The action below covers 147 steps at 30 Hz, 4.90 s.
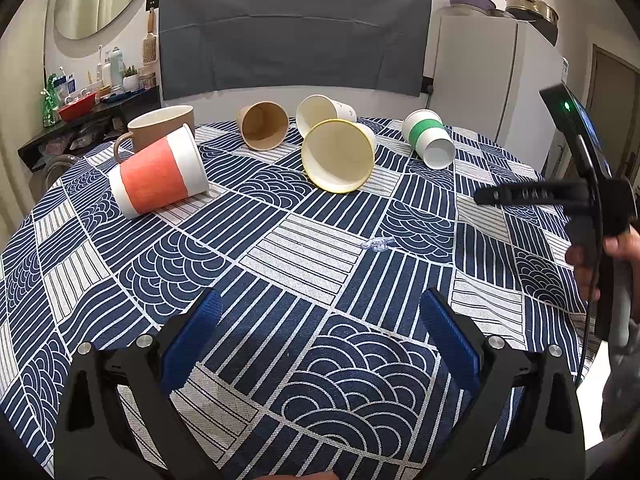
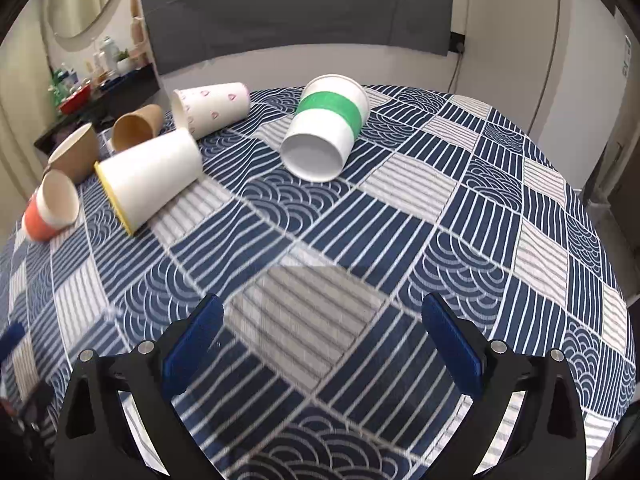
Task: Flip cup upside down
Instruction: 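Move the right tool toward the white cup with the green band, then close the right gripper on the green-banded cup and lift it, then carry the green-banded cup toward the left tool and release it, then grasp the green-banded cup with the left gripper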
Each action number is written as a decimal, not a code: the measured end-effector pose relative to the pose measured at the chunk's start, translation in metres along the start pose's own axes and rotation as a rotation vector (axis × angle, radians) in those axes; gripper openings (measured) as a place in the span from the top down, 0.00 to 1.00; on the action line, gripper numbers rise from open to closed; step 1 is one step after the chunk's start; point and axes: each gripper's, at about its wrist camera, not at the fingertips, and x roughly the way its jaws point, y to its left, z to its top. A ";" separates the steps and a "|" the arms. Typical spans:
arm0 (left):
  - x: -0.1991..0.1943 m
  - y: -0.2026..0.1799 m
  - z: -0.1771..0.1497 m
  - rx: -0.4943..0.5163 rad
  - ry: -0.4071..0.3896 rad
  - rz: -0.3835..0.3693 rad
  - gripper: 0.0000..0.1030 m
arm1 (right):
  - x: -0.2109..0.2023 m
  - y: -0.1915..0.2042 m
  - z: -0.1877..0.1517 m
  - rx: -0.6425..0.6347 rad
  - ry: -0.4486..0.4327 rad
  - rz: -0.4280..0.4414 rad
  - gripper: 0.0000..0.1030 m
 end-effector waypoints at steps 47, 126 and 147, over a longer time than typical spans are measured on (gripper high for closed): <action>0.016 0.011 0.003 -0.069 0.091 -0.048 0.06 | 0.012 0.017 0.045 -0.074 -0.004 0.178 0.46; 0.006 -0.130 0.046 0.112 0.171 -0.018 0.06 | -0.054 -0.099 -0.061 -0.028 -0.186 0.251 0.14; 0.036 -0.149 0.033 -0.162 0.175 0.130 0.37 | -0.049 -0.124 -0.065 0.041 -0.232 0.353 0.12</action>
